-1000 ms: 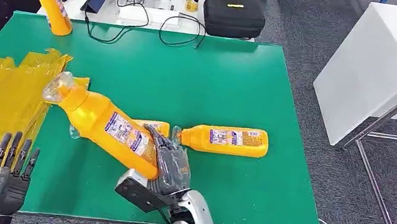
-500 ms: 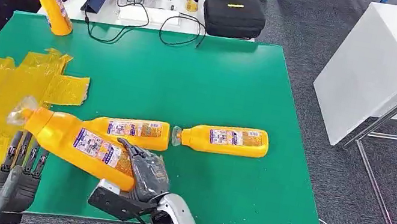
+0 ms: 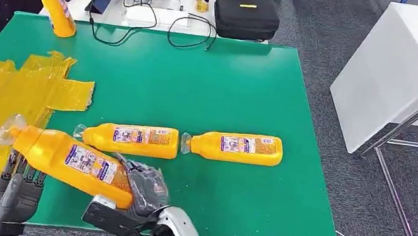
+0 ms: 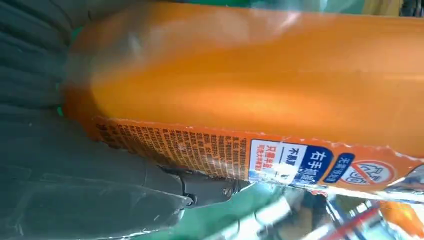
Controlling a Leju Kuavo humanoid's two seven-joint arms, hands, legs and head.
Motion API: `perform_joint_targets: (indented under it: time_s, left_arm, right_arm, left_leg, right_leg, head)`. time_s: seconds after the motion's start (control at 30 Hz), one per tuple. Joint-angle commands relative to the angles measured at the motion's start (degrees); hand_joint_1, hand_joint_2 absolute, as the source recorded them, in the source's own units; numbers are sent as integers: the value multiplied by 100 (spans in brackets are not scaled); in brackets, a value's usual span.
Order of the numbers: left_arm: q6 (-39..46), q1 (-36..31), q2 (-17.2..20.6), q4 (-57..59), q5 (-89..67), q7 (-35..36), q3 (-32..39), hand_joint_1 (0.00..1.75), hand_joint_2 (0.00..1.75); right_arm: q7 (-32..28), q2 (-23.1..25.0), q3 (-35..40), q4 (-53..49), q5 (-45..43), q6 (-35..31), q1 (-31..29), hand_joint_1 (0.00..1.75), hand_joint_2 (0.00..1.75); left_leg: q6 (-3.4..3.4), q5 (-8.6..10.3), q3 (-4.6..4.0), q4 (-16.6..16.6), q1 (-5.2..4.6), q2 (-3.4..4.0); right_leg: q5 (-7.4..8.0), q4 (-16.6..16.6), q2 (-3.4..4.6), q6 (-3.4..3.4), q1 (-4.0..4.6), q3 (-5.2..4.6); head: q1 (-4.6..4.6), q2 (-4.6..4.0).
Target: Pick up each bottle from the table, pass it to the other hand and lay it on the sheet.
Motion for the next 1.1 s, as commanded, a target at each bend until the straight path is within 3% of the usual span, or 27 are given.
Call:
perform_joint_targets:
  time_s: [0.03, 0.23, 0.53, 0.67, 0.8, 1.1]
  left_arm:
    - [28, -133, 249, 303, 82, 26, -305, 0, 175]
    - [-46, -123, 330, 376, -129, -95, -737, 0, 175]
    - [222, 115, 129, 83, -623, -496, -1725, 0, 175]
    - [515, 205, 319, 16, -721, -811, -2107, 0, 175]
    - [524, 258, 546, 41, -937, -970, -2348, 0, 175]
    - [537, 253, 588, 79, -1040, -1053, -2437, 0, 175]
  right_arm:
    - [283, 142, 1406, 553, -473, 15, -372, 175, 175]
    - [446, 142, 1827, 522, -896, 260, -543, 175, 175]
    - [891, 142, 2166, 586, -1037, 295, -886, 175, 175]
    - [915, 142, 2269, 477, -1037, 339, -859, 175, 175]
    - [919, 142, 2268, 452, -1031, 336, -874, 175, 175]
    - [880, 142, 2243, 470, -1031, 324, -889, 175, 175]
  left_leg:
    - [-11, -2, 20, -13, 5, 3]
    - [-7, 1, 11, -8, 3, -6]
    - [-10, 0, 17, -9, 4, -13]
    - [-7, -1, 10, -4, 1, -8]
    - [-9, 1, 10, -5, 4, -9]
    - [-6, 1, 8, -3, 2, -7]
  right_leg:
    - [-3, -10, -5, -7, 6, 19]
    - [-3, -7, -12, -4, 3, 13]
    - [-6, -10, -22, -6, 5, 22]
    - [-5, -6, -16, -4, 2, 12]
    - [-4, -8, -18, -5, 6, 12]
    - [-3, -5, -16, -3, 4, 8]
  head:
    - [0, 0]
    - [0, 0]
    - [0, 0]
    - [0, 0]
    - [-2, 0]
    - [-2, 0]
